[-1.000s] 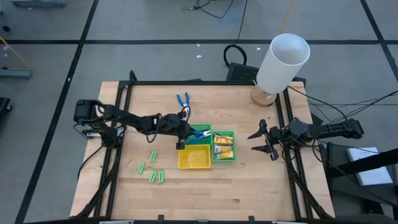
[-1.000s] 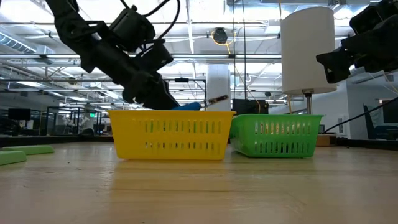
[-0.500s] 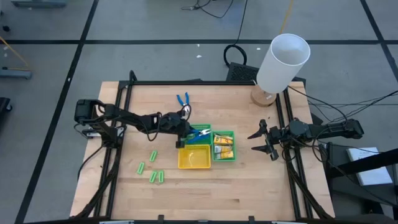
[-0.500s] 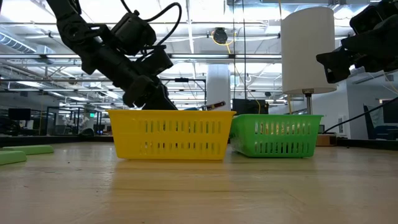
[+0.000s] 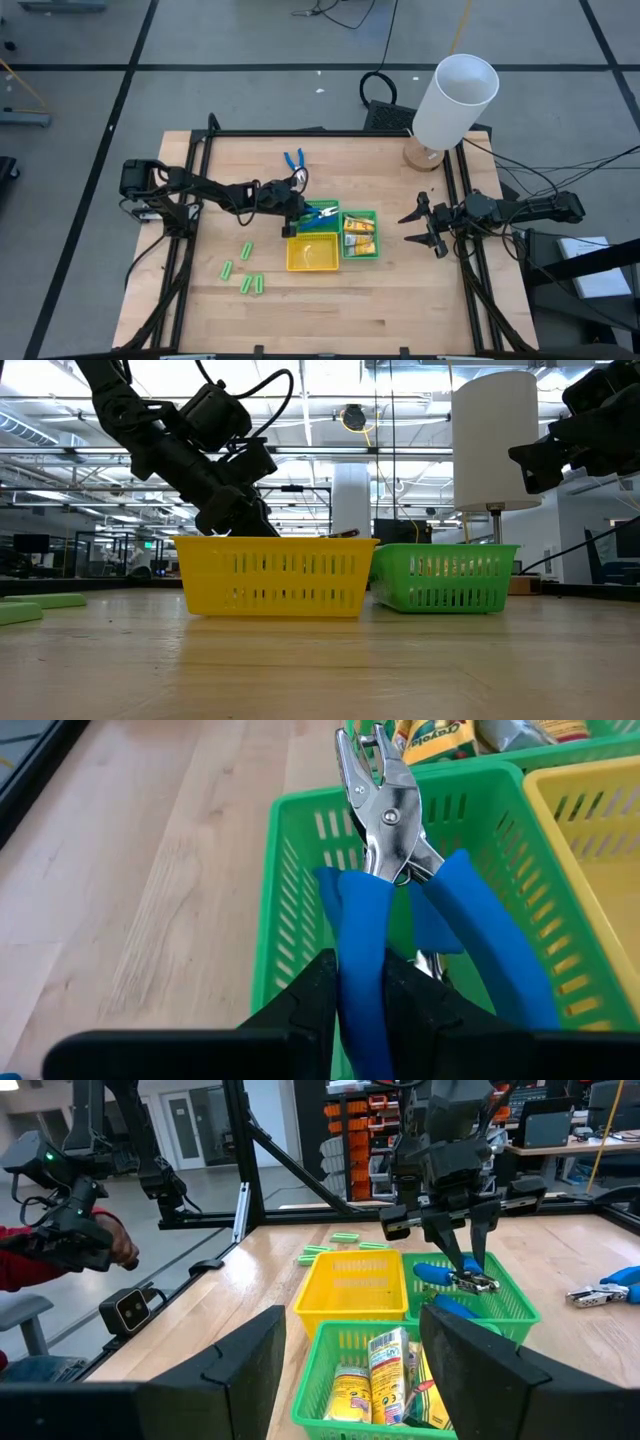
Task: Pick & Place School Supplies
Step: Put the blue hole puncher into the right green bin
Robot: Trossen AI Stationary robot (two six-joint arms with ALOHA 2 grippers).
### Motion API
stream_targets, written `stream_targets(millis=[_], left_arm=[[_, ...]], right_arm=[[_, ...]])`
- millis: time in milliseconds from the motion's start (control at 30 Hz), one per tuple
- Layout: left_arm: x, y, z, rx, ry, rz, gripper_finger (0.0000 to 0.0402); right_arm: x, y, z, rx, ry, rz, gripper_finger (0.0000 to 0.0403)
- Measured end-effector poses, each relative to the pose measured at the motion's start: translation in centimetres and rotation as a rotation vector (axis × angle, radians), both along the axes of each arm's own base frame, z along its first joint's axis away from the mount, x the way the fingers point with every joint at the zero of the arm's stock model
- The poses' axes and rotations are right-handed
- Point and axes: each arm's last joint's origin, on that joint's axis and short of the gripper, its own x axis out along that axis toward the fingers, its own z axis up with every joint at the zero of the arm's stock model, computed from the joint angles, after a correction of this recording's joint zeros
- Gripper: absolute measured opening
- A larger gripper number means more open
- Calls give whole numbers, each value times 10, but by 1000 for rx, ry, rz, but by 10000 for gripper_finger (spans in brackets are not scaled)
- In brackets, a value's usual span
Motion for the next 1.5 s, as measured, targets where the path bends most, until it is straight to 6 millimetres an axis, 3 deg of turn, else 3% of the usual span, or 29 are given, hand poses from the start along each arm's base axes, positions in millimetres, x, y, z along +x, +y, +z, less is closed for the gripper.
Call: stream_targets(millis=[500, 700, 967, 1267, 1500], left_arm=[[-1, 6, -1, 0, 7, 20, 49], [-1, 7, -1, -9, 6, 12, 71], [-2, 7, -1, -38, 9, 32, 50], [0, 7, 2, -65, -35, 54, 142], [3, 8, 6, -73, -83, 62, 185]], right_arm=[[0, 0, 0, 0, 0, 0, 226], [0, 0, 0, 0, 0, 0, 226], [0, 0, 0, 0, 0, 0, 226], [0, 0, 0, 0, 0, 0, 226], [0, 0, 0, 0, 0, 0, 226]])
